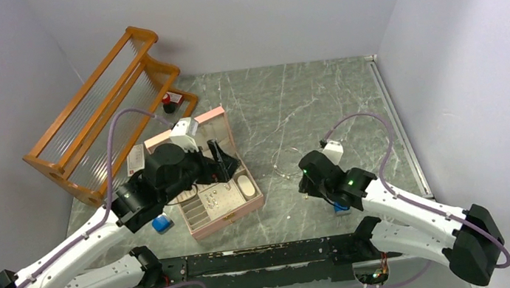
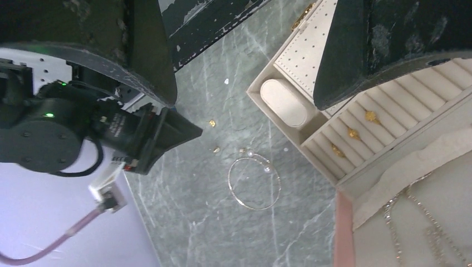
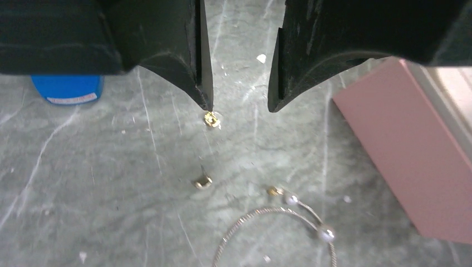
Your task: Organize the mixed jewelry
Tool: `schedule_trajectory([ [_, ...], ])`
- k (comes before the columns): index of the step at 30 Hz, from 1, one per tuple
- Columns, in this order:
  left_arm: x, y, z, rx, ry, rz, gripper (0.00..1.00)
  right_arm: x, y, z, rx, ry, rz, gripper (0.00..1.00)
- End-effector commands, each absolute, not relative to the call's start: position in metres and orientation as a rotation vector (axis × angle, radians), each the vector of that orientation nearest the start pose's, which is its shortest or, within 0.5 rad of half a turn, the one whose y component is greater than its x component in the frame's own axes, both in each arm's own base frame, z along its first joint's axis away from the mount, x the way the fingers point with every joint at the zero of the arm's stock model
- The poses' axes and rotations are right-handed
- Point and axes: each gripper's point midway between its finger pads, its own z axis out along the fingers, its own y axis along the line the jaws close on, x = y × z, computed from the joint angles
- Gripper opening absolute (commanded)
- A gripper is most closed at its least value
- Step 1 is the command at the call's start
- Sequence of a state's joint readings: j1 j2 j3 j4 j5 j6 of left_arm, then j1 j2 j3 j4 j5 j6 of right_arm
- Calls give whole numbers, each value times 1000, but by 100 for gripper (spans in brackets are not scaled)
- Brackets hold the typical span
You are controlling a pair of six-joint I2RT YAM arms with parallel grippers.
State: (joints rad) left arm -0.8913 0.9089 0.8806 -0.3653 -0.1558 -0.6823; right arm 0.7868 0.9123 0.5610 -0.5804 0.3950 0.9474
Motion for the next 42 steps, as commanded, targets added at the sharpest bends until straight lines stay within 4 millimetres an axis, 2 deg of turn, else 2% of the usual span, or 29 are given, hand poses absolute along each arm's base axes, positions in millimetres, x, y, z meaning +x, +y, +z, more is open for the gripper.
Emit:
schedule_trajectory([
  [1, 200, -268, 270, 196, 1933, -989, 96, 175, 136, 58, 406, 2488, 263, 44],
  [7, 197, -282, 269, 248, 1864, -1079, 98, 176, 134, 49, 418, 2506, 223, 49],
  [11, 201, -288, 258, 254, 1888, -1064, 94, 170, 136, 33, 419, 2571, 184, 44],
  [16, 204, -294, 247, 278, 1918, -1047, 84, 165, 139, 22, 428, 2606, 200, 31],
  [19, 205, -297, 240, 289, 1935, -1044, 80, 167, 141, 21, 428, 2593, 209, 26],
  [24, 207, -299, 235, 291, 1952, -1038, 77, 173, 139, 21, 416, 2578, 169, 25],
  [30, 208, -301, 233, 273, 1976, -1038, 79, 182, 136, 24, 446, 2544, 126, 25],
  [42, 206, -302, 228, 253, 2001, -1049, 78, 189, 134, 32, 483, 2501, 110, 16],
])
